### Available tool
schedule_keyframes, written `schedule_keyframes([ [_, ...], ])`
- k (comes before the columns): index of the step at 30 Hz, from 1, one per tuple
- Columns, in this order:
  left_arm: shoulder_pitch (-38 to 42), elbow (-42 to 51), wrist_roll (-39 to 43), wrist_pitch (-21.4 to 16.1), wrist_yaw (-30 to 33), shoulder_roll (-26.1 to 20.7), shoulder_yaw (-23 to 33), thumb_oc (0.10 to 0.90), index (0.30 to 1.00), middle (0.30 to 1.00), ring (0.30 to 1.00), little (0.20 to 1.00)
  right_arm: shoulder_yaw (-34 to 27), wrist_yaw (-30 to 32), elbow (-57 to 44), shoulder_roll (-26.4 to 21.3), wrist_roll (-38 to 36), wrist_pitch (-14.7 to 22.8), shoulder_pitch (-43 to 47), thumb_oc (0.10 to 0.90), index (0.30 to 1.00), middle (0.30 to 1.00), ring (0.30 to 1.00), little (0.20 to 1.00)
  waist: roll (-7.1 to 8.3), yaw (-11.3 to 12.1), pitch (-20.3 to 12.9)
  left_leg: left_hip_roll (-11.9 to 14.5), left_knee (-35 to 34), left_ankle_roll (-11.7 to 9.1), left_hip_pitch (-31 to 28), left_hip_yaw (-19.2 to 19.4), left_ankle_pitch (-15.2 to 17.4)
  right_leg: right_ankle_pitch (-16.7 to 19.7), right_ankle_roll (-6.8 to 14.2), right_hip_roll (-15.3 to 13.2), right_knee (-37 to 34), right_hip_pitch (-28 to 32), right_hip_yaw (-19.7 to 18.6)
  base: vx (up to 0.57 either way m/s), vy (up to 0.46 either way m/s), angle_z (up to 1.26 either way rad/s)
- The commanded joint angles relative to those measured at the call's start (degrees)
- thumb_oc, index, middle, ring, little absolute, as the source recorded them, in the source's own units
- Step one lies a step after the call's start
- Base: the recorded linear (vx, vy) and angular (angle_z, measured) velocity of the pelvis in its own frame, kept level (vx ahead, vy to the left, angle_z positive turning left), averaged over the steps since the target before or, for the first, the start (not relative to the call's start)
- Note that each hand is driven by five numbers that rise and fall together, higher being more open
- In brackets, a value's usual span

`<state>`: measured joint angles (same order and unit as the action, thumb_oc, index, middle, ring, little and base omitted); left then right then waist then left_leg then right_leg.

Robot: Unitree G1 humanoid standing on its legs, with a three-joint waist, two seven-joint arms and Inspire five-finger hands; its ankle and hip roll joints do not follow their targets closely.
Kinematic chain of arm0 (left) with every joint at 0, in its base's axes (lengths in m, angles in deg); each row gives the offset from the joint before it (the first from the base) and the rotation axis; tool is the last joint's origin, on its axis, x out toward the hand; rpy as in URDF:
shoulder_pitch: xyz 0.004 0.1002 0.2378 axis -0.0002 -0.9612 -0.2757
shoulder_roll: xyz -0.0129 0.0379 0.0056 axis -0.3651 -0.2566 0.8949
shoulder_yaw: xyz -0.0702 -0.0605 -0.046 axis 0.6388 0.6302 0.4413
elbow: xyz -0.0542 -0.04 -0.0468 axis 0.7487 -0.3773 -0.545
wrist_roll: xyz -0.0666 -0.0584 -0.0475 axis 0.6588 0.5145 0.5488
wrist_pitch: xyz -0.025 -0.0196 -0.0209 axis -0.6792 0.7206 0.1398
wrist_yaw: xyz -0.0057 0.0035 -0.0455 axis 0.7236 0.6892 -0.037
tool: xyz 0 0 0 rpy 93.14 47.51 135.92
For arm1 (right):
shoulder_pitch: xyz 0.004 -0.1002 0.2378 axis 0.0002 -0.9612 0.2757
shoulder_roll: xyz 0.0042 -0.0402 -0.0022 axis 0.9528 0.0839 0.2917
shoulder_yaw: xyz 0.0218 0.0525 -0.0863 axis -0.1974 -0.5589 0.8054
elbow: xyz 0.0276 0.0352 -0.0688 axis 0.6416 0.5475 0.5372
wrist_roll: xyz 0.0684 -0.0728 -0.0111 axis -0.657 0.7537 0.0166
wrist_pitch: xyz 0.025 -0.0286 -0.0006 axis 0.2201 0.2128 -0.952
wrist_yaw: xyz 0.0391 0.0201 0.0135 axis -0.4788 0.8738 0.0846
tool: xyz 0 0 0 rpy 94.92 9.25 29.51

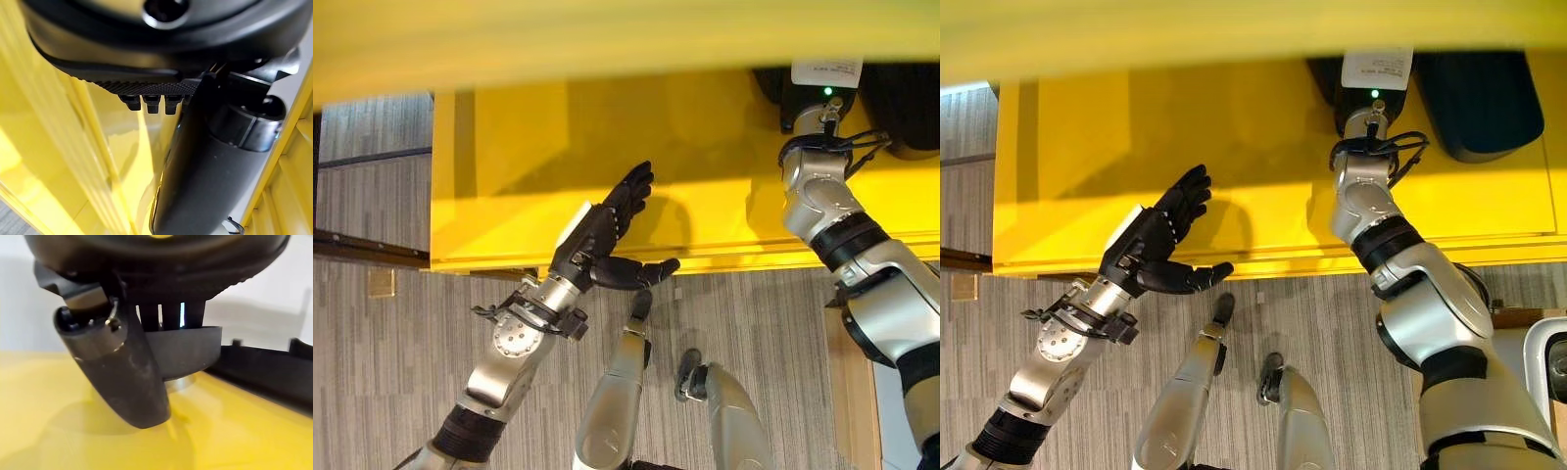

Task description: Move parts from the plastic box to the shelf.

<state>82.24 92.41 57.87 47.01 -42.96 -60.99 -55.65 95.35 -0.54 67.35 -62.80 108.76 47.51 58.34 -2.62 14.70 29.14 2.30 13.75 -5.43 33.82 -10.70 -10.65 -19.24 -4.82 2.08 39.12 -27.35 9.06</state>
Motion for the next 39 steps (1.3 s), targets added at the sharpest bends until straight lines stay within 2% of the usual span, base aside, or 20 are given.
schedule_keyframes([
  [1, 2.9, 5.7, 1.8, -5.9, -2.4, 0.7, -0.3, 0.900, 1.000, 1.000, 1.000, 1.000, 0.1, 2.4, 5.5, 4.7, -8.6, 2.2, -3.5, 0.400, 0.300, 0.300, 0.300, 0.300, 0.99, 2.8, 0.7, -6.1, 3.1, 5.8, 2.7, 2.4, 6.6, 3.2, 1.8, -0.5, -1.7, 2.0, -0.7, -0.13, -0.092, 0.22],
  [2, 3.4, 5.8, 1.9, -5.5, -2.8, 0.6, -0.3, 0.900, 1.000, 1.000, 1.000, 1.000, -0.4, 3.1, 6.7, 4.5, -8.8, 2.5, -3.5, 0.400, 0.300, 0.300, 0.300, 0.300, 0.92, 2.8, 0.7, -6.8, 5.0, 6.2, 3.1, 2.0, 7.6, 3.4, 1.8, -0.5, -1.4, 1.3, -0.4, -0.20, -0.075, 0.39],
  [3, 4.1, 5.6, 2.5, -4.5, -4.6, 0.4, -0.1, 0.900, 1.000, 1.000, 1.000, 1.000, -1.3, 1.6, 8.6, 2.7, -8.6, 4.4, -3.0, 0.400, 0.300, 0.300, 0.300, 0.300, 1.52, 2.0, 0.7, -9.0, 14.2, 7.6, 3.1, 3.2, 14.3, 3.9, 1.8, -1.4, -0.8, -0.4, -0.1, -0.18, -0.032, 0.43],
  [4, 3.9, 5.9, 2.9, -4.0, -4.9, 0.5, 0.0, 0.900, 1.000, 1.000, 1.000, 1.000, -1.2, 0.5, 8.7, 1.9, -8.7, 4.9, -2.8, 0.400, 0.300, 0.300, 0.300, 0.300, 1.69, 1.7, 0.7, -9.5, 17.1, 7.9, 3.1, 3.9, 16.4, 4.2, 1.8, -1.7, -0.6, -0.8, -0.1, -0.16, 0.070, 0.42],
  [5, 3.1, 6.8, 3.1, -2.5, -5.3, 0.8, 0.0, 0.900, 1.000, 1.000, 1.000, 1.000, -0.9, -2.5, 8.1, 0.3, -7.4, 6.1, -2.7, 0.400, 0.300, 0.300, 0.300, 0.300, 1.80, 0.5, 0.6, -10.9, 27.8, 7.9, 3.6, 6.3, 20.4, 5.0, 1.8, -2.6, -0.4, -0.9, -0.8, -0.06, 0.156, 0.29],
  [6, 2.5, 7.1, 3.2, -2.3, -5.5, 1.1, 0.0, 0.900, 1.000, 1.000, 1.000, 1.000, -0.5, -4.3, 7.4, -0.8, -6.7, 6.9, -2.7, 0.400, 0.300, 0.300, 0.300, 0.300, 1.66, -0.3, 0.6, -11.3, 32.0, 8.2, 3.7, 7.4, 22.8, 5.5, 1.9, -3.0, -0.2, -0.7, -1.6, -0.04, 0.175, 0.35],
  [7, 2.2, 7.1, 3.3, -2.2, -5.5, 1.2, 0.1, 0.900, 1.000, 1.000, 1.000, 1.000, -0.3, -4.9, 6.9, -1.1, -6.5, 7.2, -2.9, 0.400, 0.300, 0.300, 0.300, 0.300, 1.53, -0.4, 0.4, -11.0, 31.7, 8.6, 3.4, 7.7, 23.6, 5.5, 2.0, -3.1, -0.1, -0.8, -1.8, 0.01, 0.180, 0.38],
  [8, 1.3, 7.2, 3.5, -2.0, -5.3, 1.4, 0.1, 0.900, 1.000, 1.000, 1.000, 1.000, -0.1, -6.3, 5.3, -1.7, -5.9, 7.6, -3.6, 0.400, 0.300, 0.300, 0.300, 0.300, 1.45, -0.8, 0.0, -10.2, 28.3, 9.5, 1.9, 8.4, 24.8, 5.5, 2.2, -3.8, 0.0, -0.8, -1.8, 0.03, 0.189, 0.26],
  [10, 0.9, 7.2, 3.7, -2.6, -3.8, 1.4, -0.8, 0.900, 1.000, 1.000, 1.000, 1.000, 0.5, -8.9, 0.6, -1.8, -3.0, 5.8, -4.9, 0.400, 0.300, 0.300, 0.300, 0.300, 1.03, -2.3, -0.5, -8.9, 23.3, 10.7, -1.0, 9.7, 23.9, 5.7, 2.8, -5.0, 1.3, -2.0, -2.4, 0.01, 0.226, -0.03],
  [12, 1.5, 6.6, 4.0, -3.0, -2.4, 1.3, -1.5, 0.900, 1.000, 1.000, 1.000, 1.000, 0.9, -9.7, -0.6, -1.1, -2.0, 4.8, -5.1, 0.400, 0.300, 0.300, 0.300, 0.300, 0.80, -2.9, -0.3, -8.9, 22.5, 10.6, -1.2, 9.6, 23.5, 6.3, 2.9, -4.7, 1.0, -2.4, -3.2, -0.05, 0.147, -0.19],
  [15, 2.0, 6.1, 4.0, -3.7, -2.7, 1.0, -1.8, 0.900, 1.000, 1.000, 1.000, 1.000, 1.4, -10.7, -0.8, 0.0, -0.5, 4.5, -4.4, 0.400, 0.300, 0.300, 0.300, 0.300, 1.10, -2.9, -0.2, -8.9, 22.0, 10.9, -1.2, 9.6, 23.7, 6.9, 3.1, -4.1, 0.2, -2.7, -3.7, -0.07, 0.052, -0.17],
  [23, 1.2, 6.5, 2.6, -3.6, -2.4, 0.9, -2.0, 0.900, 1.000, 1.000, 1.000, 1.000, 2.9, -11.2, -1.3, 0.3, -0.9, 6.7, -3.7, 0.400, 0.300, 0.300, 0.300, 0.300, 2.22, -2.5, -0.5, -9.0, 21.7, 12.1, -1.5, 9.9, 24.3, 7.2, 3.0, -3.7, 0.2, -3.1, -3.9, -0.04, 0.022, -0.03],
  [35, 0.5, 6.3, 1.8, -3.8, -1.4, 1.2, -1.6, 0.900, 1.000, 1.000, 1.000, 1.000, 4.6, -12.9, -6.2, 1.5, 1.2, 6.5, -5.4, 0.400, 0.300, 0.300, 0.300, 0.300, 2.60, -2.8, -1.0, -8.6, 21.8, 12.6, -1.7, 10.8, 24.5, 7.1, 2.8, -3.8, 0.9, -3.5, -3.9, 0.00, 0.006, -0.02],
  [39, 0.1, 6.4, 1.8, -3.6, -1.1, 1.3, -1.2, 0.900, 1.000, 1.000, 1.000, 1.000, 4.5, -15.4, -8.2, 1.3, 0.8, 6.4, -6.3, 0.400, 0.300, 0.300, 0.300, 0.300, 2.55, -3.0, -1.2, -8.8, 22.4, 12.6, -1.7, 10.9, 24.8, 6.8, 2.6, -3.9, 1.5, -3.5, -4.1, 0.01, 0.011, -0.02],
])
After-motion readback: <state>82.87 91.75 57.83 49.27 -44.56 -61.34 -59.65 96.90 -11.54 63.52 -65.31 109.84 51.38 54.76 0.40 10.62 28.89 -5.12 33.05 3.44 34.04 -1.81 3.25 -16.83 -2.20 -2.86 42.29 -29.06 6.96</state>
